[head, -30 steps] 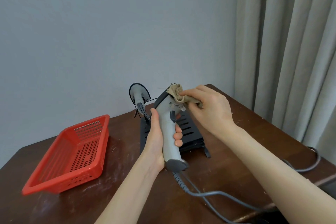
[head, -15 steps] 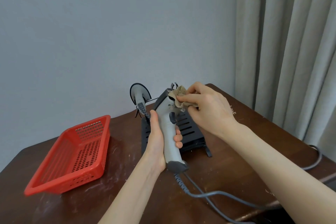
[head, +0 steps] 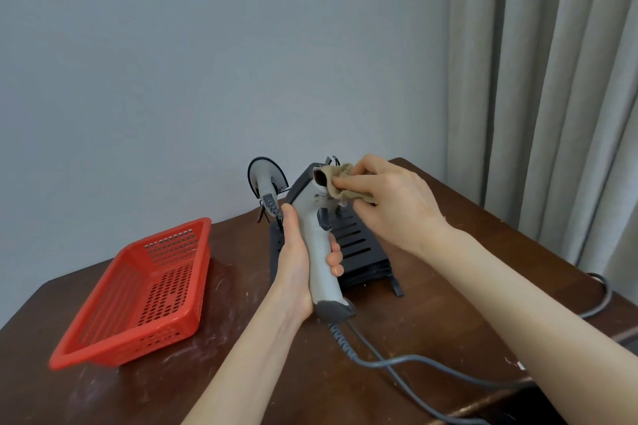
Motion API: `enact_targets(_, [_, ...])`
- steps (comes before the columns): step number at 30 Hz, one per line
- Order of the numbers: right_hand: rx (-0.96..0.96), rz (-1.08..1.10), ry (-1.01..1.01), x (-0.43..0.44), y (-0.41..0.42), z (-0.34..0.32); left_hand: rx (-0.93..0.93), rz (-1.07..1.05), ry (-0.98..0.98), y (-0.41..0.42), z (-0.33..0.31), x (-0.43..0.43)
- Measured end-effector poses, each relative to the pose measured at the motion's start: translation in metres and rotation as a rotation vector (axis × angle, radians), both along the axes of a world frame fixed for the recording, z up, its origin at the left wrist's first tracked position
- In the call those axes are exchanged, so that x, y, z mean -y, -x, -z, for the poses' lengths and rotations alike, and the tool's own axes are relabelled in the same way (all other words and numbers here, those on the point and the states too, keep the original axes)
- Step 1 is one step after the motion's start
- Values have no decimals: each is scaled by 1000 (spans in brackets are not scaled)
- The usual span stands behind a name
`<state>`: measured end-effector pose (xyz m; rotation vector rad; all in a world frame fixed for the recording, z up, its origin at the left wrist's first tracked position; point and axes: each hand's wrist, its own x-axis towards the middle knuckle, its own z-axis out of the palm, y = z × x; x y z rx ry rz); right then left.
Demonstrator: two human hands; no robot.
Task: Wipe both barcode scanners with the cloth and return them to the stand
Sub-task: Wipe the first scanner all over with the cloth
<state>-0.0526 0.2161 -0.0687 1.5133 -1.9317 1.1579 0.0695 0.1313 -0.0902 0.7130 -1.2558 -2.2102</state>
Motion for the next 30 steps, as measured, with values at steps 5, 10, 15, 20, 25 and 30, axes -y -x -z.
enact_targets(5, [40,-43,-13,0,-7,-5,16,5,-28,3,0,-3])
enact_targets(10, [42,80,-108,-5,6,0,24,12,-49,2,5,-3])
enact_targets(15, [127,-31,-54,-6,-8,-9,55,9,-6,4,5,-7])
enact_targets(20, [113,78,-143,-6,0,-4,47,-2,-13,1,5,-5])
enact_targets(25, [150,32,-104,-8,-8,-8,54,-3,20,2,5,-6])
enact_targets(30, [135,59,-136,-8,-7,-8,47,0,11,3,3,-5])
